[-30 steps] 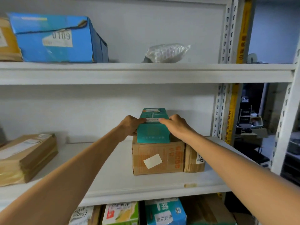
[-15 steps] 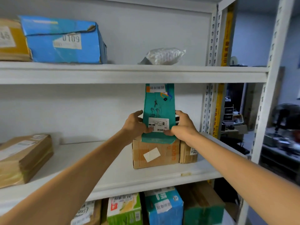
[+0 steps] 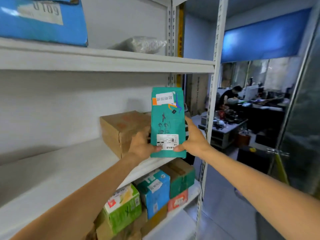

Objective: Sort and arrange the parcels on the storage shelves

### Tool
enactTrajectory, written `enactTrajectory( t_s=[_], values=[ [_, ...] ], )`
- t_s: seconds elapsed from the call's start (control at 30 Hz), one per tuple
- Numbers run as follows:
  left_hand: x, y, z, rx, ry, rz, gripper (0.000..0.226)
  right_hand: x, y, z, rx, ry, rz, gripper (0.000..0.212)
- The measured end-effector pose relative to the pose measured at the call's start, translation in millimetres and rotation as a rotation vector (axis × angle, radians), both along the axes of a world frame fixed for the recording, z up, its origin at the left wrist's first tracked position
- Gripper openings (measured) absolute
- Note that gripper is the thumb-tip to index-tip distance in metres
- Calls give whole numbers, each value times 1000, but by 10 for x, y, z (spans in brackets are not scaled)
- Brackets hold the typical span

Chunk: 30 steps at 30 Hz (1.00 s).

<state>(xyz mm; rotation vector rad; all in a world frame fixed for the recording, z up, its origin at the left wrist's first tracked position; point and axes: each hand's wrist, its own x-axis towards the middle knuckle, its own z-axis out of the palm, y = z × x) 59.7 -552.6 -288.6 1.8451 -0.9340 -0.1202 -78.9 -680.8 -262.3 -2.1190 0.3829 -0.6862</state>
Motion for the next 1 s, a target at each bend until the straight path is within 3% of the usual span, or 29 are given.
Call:
enactTrajectory(
  t_s=[0.1, 0.3, 0.47, 0.83, 1.0],
  values=[
    [-210, -103, -76, -22, 13, -111, 60, -309, -69, -71, -10, 11, -61, 113],
    [-800, -508, -168, -48, -28, -280, 87, -1045, -269, -197, -57, -15, -219, 106],
    [-1444, -995, -366, -45, -10, -466, 111, -1854, -507, -457, -50, -28, -355, 115],
    [-2990, -1986, -640, -15, -34, -974, 117, -3505, -409, -607, 110, 67, -991, 109],
    [-3934, -2050, -755, 1, -47, -1215, 112, -4298, -72, -740, 67, 87, -1232, 109]
  ],
)
